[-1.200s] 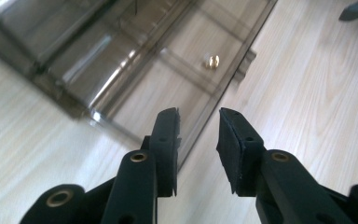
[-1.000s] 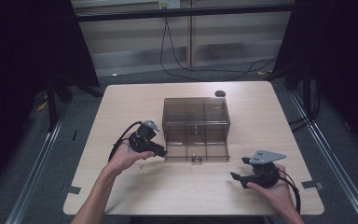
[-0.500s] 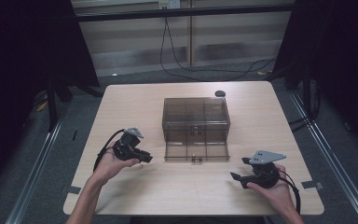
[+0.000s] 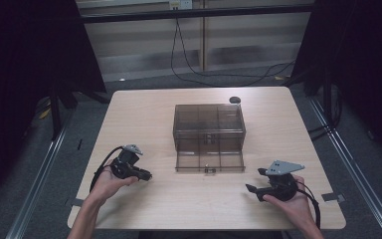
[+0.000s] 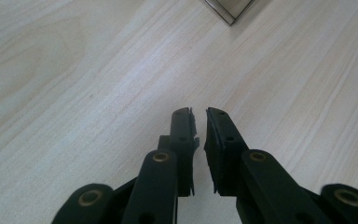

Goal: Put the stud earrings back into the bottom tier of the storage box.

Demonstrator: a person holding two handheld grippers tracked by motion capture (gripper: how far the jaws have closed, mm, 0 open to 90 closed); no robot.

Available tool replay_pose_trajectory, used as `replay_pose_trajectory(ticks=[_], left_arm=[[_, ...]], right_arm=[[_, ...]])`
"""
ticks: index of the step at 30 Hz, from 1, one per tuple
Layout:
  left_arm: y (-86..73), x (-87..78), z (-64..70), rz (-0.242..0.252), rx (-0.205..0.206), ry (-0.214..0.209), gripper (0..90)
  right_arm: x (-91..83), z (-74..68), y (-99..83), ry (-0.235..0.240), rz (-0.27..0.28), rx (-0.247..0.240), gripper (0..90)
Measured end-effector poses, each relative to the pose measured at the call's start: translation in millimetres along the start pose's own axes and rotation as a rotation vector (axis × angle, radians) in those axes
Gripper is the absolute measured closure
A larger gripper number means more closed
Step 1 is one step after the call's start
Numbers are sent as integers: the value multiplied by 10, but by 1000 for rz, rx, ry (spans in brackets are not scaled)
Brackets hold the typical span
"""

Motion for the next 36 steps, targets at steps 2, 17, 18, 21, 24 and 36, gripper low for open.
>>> replay_pose_trajectory(ticks=[2, 17, 18, 21, 24, 36], left_arm=[[2, 12, -14, -2, -1, 8, 812], [34, 67, -68, -27, -23, 10, 809], [34, 74, -75, -28, -21, 5, 811], [33, 89, -84, -46, -22, 11, 821], [34, 92, -84, -45, -22, 9, 830], [45, 129, -85, -56, -25, 4, 843]], right_arm=[[-3, 2, -1, -4, 0, -2, 257], [3, 2, -2, 3, -1, -1, 257], [2, 2, -2, 1, -4, -2, 256], [0, 1, -1, 0, -3, -1, 257], [1, 3, -2, 2, -1, 0, 256], [4, 1, -1, 4, -2, -2, 256]])
Point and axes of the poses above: each handheld gripper's, and its own axes: x roughly forward along the jaws, y roughly out of its top, z roughly to its right, the point moved 2 cm from there along x, roughly forward along the jaws, and after that the axes turned 2 degrees about -z, right-handed, at the moved point
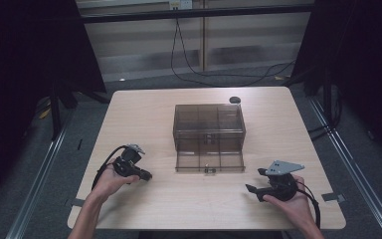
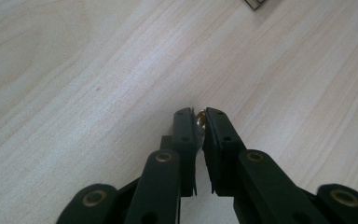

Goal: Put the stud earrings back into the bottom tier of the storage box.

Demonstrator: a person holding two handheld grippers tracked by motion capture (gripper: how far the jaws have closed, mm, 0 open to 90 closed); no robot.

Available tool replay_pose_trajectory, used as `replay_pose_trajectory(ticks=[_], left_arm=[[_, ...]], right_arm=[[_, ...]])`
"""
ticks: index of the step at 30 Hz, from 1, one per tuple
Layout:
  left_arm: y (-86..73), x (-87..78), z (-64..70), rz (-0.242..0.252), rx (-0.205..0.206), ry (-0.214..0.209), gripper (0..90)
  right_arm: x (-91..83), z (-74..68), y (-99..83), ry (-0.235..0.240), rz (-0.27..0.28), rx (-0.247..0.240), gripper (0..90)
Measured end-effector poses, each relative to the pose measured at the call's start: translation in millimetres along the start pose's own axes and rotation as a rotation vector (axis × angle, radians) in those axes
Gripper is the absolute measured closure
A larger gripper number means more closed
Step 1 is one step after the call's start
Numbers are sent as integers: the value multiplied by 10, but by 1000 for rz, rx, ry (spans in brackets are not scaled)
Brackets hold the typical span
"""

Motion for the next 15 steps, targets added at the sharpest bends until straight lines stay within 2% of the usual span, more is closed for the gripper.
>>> replay_pose_trajectory(ticks=[6, 9, 11, 15], left_arm=[[74, 18, 27, -42, 20, 7, 853], [107, 23, 40, -36, 23, 3, 854], [113, 26, 49, -24, 10, -3, 854], [103, 0, 32, -40, 14, -2, 854]], right_arm=[[3, -1, 1, 1, -2, 0, 255], [1, 1, 0, 1, -1, 1, 255], [1, 3, 0, -2, -2, 0, 255], [2, 2, 1, -2, -3, 1, 254]])
Point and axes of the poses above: each handheld gripper's, and its own axes: x roughly forward along the jaws, y roughly out of its top, z roughly to its right, the point moved 2 cm from there along x, roughly forward along the jaws, and after that the axes turned 2 degrees about -z, right-handed, at the moved point
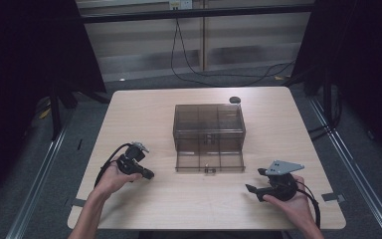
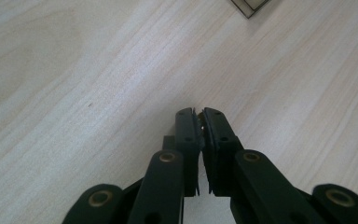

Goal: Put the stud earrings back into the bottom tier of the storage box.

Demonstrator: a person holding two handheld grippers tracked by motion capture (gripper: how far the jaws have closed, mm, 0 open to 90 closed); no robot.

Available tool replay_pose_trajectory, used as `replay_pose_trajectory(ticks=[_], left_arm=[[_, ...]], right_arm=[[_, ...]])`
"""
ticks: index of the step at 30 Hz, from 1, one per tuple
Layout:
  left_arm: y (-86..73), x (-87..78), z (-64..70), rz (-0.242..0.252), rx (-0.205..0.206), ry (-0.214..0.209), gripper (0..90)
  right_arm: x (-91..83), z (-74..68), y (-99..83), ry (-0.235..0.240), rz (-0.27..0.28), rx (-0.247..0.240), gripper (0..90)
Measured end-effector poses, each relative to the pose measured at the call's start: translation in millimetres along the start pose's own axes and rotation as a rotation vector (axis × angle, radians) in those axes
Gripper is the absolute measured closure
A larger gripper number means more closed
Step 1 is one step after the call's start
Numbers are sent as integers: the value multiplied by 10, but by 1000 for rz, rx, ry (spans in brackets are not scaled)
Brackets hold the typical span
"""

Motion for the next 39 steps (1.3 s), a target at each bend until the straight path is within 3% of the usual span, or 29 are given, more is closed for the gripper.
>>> replay_pose_trajectory(ticks=[7, 9, 10, 14, 25, 27, 35, 36, 39], left_arm=[[26, -59, 14, 12, 12, -4, 854], [55, -87, 22, 22, 6, 17, 855], [71, -92, 27, 24, 8, 2, 855], [138, -129, 39, 6, 22, 8, 855], [343, -193, 152, 29, 62, -15, 854], [396, -184, 191, -6, 82, -8, 854], [512, -230, 270, -15, 112, 3, 854], [542, -280, 273, -18, 131, 6, 855], [571, -317, 288, -13, 125, 8, 855]], right_arm=[[3, 3, 1, -1, -1, 1, 254], [0, 2, 1, -2, -1, 1, 254], [-3, 1, 1, -2, 0, 1, 254], [-5, 3, 0, 2, 3, 1, 254], [0, 1, 0, -1, -3, -2, 253], [9, -2, -1, 2, -4, -4, 253], [16, 0, 1, 0, -8, -4, 253], [15, 0, 1, 4, -5, -5, 252], [10, 1, -1, 2, -7, -2, 252]])
Point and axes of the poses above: each handheld gripper's, and its own axes: x roughly forward along the jaws, y roughly out of its top, z roughly to its right, the point moved 2 cm from there along x, roughly forward along the jaws, and after that the axes turned 2 degrees about -z, right-handed, at the moved point
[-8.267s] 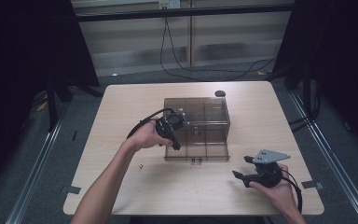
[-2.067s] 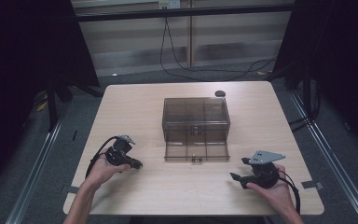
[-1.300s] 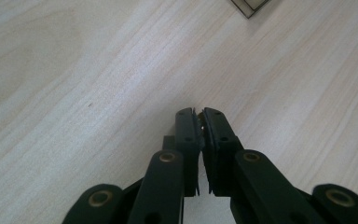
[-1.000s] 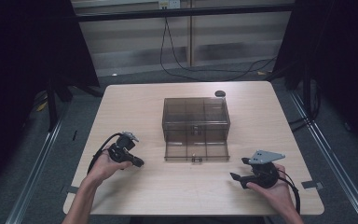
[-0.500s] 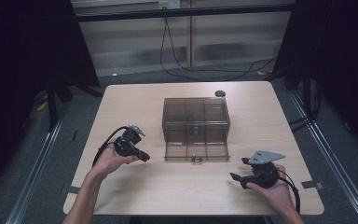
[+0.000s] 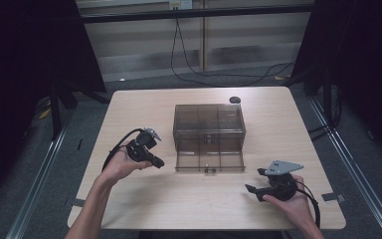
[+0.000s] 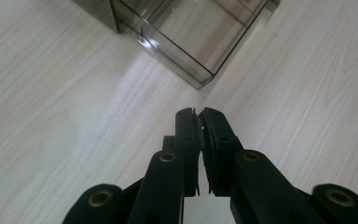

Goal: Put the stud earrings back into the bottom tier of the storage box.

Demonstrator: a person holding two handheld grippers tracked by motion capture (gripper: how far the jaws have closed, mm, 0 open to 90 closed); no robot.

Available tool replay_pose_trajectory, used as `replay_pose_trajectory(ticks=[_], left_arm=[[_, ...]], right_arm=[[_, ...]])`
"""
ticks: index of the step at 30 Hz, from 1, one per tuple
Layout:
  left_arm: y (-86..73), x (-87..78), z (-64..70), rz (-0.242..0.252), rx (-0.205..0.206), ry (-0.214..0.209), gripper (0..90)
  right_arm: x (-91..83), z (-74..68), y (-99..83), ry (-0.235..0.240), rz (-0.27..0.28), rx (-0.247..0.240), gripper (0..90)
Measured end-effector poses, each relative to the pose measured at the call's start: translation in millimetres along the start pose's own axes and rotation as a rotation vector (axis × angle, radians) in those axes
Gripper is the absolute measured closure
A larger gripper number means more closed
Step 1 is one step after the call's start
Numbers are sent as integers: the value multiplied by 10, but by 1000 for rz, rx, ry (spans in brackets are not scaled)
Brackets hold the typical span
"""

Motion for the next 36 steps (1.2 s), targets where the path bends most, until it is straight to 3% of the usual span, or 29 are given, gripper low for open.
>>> replay_pose_trajectory(ticks=[3, 10, 26, 35, 36], left_arm=[[68, -27, 27, 2, 2, 11, 854], [202, -21, 66, -22, 47, 7, 855], [555, 120, 199, -57, 99, -16, 854], [709, 176, 260, -78, 111, -3, 855], [730, 177, 258, -94, 129, -2, 854]], right_arm=[[-3, 0, 1, -1, 0, 3, 252], [-2, 5, 2, 0, 2, 1, 251], [-6, 4, -1, -3, -1, 0, 240], [-6, 4, -1, -5, -2, -2, 223], [-6, 3, -1, -5, -2, -1, 221]])
Point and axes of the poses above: each handheld gripper's, and its own axes: x roughly forward along the jaws, y roughly out of its top, z roughly to its right, the point moved 2 cm from there along x, roughly forward along the jaws, and after that the axes turned 2 degrees about -z, right-handed, at the moved point
